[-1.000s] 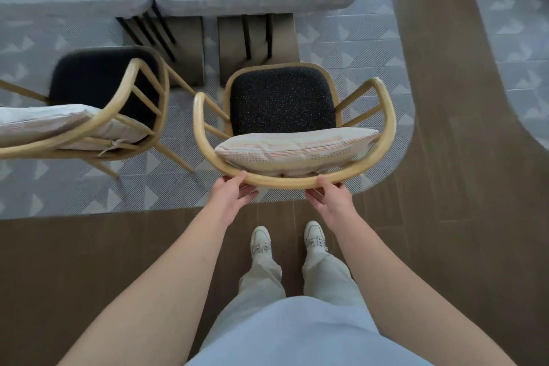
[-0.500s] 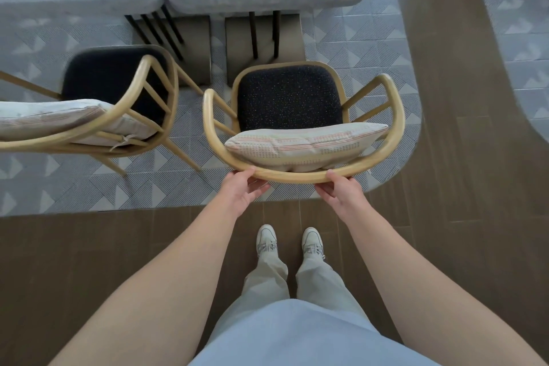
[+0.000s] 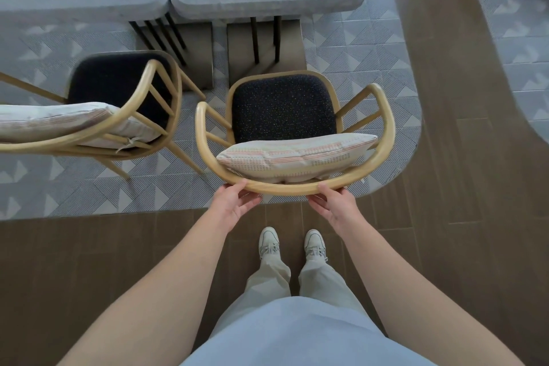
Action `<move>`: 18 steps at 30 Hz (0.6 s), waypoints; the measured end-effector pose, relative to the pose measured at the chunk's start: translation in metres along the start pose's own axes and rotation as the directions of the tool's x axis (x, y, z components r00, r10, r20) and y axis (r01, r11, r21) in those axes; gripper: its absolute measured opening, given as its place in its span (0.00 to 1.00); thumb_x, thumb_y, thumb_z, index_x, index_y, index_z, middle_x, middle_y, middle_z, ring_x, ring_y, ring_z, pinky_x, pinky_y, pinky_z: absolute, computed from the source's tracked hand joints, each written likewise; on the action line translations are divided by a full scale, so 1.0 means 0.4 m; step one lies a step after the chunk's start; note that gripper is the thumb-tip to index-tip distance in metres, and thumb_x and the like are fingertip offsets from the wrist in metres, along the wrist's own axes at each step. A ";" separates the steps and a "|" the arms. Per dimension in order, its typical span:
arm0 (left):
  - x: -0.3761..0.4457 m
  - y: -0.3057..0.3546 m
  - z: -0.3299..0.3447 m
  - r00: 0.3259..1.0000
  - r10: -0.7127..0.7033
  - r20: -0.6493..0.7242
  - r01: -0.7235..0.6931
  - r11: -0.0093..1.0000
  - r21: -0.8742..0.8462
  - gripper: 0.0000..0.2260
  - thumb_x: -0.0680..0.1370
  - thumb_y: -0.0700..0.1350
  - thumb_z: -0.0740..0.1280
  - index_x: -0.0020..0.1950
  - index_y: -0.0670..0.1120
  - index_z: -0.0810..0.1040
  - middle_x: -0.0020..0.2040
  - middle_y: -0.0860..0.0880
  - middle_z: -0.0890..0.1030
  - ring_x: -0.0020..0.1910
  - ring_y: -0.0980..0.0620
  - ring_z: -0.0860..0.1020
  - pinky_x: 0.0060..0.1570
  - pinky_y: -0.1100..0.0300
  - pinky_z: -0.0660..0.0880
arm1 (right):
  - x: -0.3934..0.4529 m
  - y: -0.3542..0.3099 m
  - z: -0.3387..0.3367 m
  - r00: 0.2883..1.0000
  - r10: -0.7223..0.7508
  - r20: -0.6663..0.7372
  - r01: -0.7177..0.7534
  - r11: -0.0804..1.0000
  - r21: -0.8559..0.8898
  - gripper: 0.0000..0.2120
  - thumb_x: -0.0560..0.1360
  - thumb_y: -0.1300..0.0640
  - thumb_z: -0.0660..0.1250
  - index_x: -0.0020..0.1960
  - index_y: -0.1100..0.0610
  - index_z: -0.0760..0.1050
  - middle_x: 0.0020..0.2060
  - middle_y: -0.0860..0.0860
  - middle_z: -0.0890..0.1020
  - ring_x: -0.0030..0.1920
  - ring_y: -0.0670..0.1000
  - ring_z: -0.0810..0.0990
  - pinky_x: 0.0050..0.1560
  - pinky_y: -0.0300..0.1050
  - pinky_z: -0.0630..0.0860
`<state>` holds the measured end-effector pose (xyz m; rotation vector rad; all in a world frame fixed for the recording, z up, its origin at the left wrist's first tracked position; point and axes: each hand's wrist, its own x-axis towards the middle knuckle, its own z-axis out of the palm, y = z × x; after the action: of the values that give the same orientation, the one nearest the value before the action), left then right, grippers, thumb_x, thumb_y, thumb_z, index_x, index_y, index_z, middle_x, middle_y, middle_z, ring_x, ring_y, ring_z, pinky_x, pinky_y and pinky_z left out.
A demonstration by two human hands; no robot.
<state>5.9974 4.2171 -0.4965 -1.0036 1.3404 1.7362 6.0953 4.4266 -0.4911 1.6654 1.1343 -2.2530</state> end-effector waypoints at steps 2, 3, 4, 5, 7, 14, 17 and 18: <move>-0.003 -0.003 0.003 1.000 0.009 -0.006 -0.009 1.000 -0.002 0.14 0.83 0.39 0.64 0.69 0.39 0.71 0.63 0.37 0.80 0.58 0.39 0.82 0.36 0.51 0.84 | -0.001 0.000 0.000 1.000 0.002 0.007 -0.002 1.000 -0.003 0.17 0.80 0.63 0.66 0.67 0.63 0.70 0.58 0.59 0.82 0.53 0.57 0.85 0.54 0.51 0.83; -0.005 -0.005 0.003 1.000 0.009 -0.011 -0.009 1.000 -0.007 0.14 0.83 0.39 0.65 0.69 0.39 0.72 0.63 0.37 0.81 0.58 0.39 0.82 0.36 0.51 0.84 | -0.001 -0.001 -0.002 1.000 0.015 0.010 -0.015 1.000 0.010 0.17 0.80 0.62 0.66 0.67 0.63 0.70 0.57 0.59 0.82 0.53 0.57 0.85 0.54 0.51 0.82; -0.007 -0.007 0.004 1.000 0.005 -0.014 -0.005 1.000 -0.016 0.14 0.83 0.39 0.65 0.68 0.39 0.72 0.62 0.37 0.81 0.58 0.39 0.82 0.37 0.51 0.84 | -0.003 -0.004 -0.006 0.999 0.035 0.008 -0.035 0.999 0.041 0.16 0.80 0.61 0.67 0.67 0.62 0.71 0.57 0.59 0.82 0.54 0.57 0.84 0.53 0.52 0.82; -0.008 -0.009 0.004 1.000 0.000 -0.014 0.000 1.000 -0.026 0.14 0.83 0.39 0.65 0.68 0.39 0.72 0.62 0.37 0.81 0.58 0.39 0.82 0.37 0.50 0.84 | -0.004 -0.007 -0.011 0.999 0.053 0.002 -0.053 0.995 0.088 0.15 0.80 0.59 0.67 0.66 0.62 0.72 0.57 0.60 0.82 0.55 0.58 0.83 0.52 0.52 0.82; -0.010 -0.009 0.004 1.000 -0.010 -0.008 0.010 0.999 -0.040 0.14 0.83 0.39 0.64 0.68 0.38 0.71 0.62 0.36 0.81 0.56 0.39 0.83 0.38 0.50 0.85 | 0.001 -0.016 -0.020 0.997 0.070 -0.012 -0.067 0.985 0.157 0.16 0.80 0.58 0.67 0.66 0.62 0.72 0.57 0.60 0.82 0.56 0.58 0.82 0.49 0.53 0.82; -0.006 0.005 -0.014 1.000 -0.024 -0.001 0.024 0.999 -0.034 0.14 0.84 0.39 0.63 0.69 0.37 0.72 0.58 0.37 0.82 0.49 0.42 0.84 0.34 0.53 0.83 | -0.001 -0.012 -0.005 0.997 0.075 -0.022 -0.071 0.987 0.141 0.16 0.81 0.60 0.66 0.67 0.62 0.71 0.56 0.60 0.82 0.53 0.58 0.83 0.49 0.53 0.83; -0.010 0.006 -0.037 1.000 -0.020 -0.014 0.020 0.999 -0.033 0.14 0.84 0.39 0.63 0.68 0.37 0.72 0.57 0.38 0.82 0.50 0.42 0.84 0.35 0.52 0.84 | -0.009 0.008 -0.001 0.996 0.092 -0.009 -0.090 0.987 0.134 0.16 0.81 0.61 0.66 0.67 0.63 0.71 0.56 0.61 0.82 0.54 0.58 0.83 0.52 0.54 0.82; -0.012 0.005 -0.046 1.000 -0.019 -0.015 0.019 0.999 -0.032 0.14 0.84 0.40 0.63 0.68 0.38 0.72 0.58 0.38 0.82 0.50 0.42 0.84 0.36 0.52 0.84 | -0.013 0.017 0.001 0.995 0.095 -0.001 -0.094 0.988 0.126 0.16 0.81 0.61 0.66 0.67 0.63 0.71 0.56 0.61 0.82 0.54 0.58 0.84 0.52 0.54 0.82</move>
<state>6.0006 4.1982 -0.4943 -1.0460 1.3123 1.7439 6.1004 4.4200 -0.4897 1.7339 0.9105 -2.3041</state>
